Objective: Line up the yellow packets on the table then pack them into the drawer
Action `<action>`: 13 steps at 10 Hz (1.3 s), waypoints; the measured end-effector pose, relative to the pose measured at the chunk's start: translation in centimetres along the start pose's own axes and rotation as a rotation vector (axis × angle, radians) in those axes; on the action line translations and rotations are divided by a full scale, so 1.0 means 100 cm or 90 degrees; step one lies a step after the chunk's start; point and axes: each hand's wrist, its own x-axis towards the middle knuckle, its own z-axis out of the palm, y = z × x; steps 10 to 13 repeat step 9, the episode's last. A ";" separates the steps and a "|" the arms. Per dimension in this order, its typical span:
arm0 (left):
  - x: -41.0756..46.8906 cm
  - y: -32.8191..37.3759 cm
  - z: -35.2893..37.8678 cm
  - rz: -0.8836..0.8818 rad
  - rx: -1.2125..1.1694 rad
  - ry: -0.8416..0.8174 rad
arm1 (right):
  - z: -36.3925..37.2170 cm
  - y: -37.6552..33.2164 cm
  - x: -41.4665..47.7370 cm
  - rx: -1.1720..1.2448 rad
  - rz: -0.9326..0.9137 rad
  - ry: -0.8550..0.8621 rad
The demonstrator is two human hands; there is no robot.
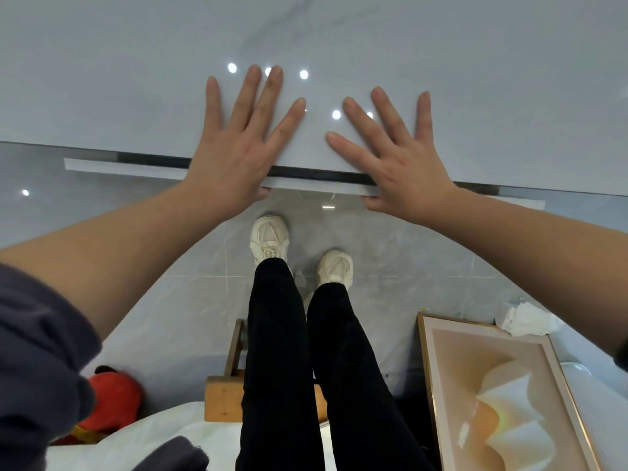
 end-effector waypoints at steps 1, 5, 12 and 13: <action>0.011 -0.004 -0.002 -0.010 -0.011 -0.001 | 0.002 0.005 0.007 -0.002 0.002 0.027; 0.018 -0.001 0.003 -0.018 -0.016 -0.017 | 0.019 0.003 0.010 -0.024 0.029 0.179; 0.039 0.005 -0.037 -0.071 -0.028 -0.370 | -0.041 -0.009 0.023 0.288 0.174 -0.020; 0.039 0.005 -0.037 -0.071 -0.028 -0.370 | -0.041 -0.009 0.023 0.288 0.174 -0.020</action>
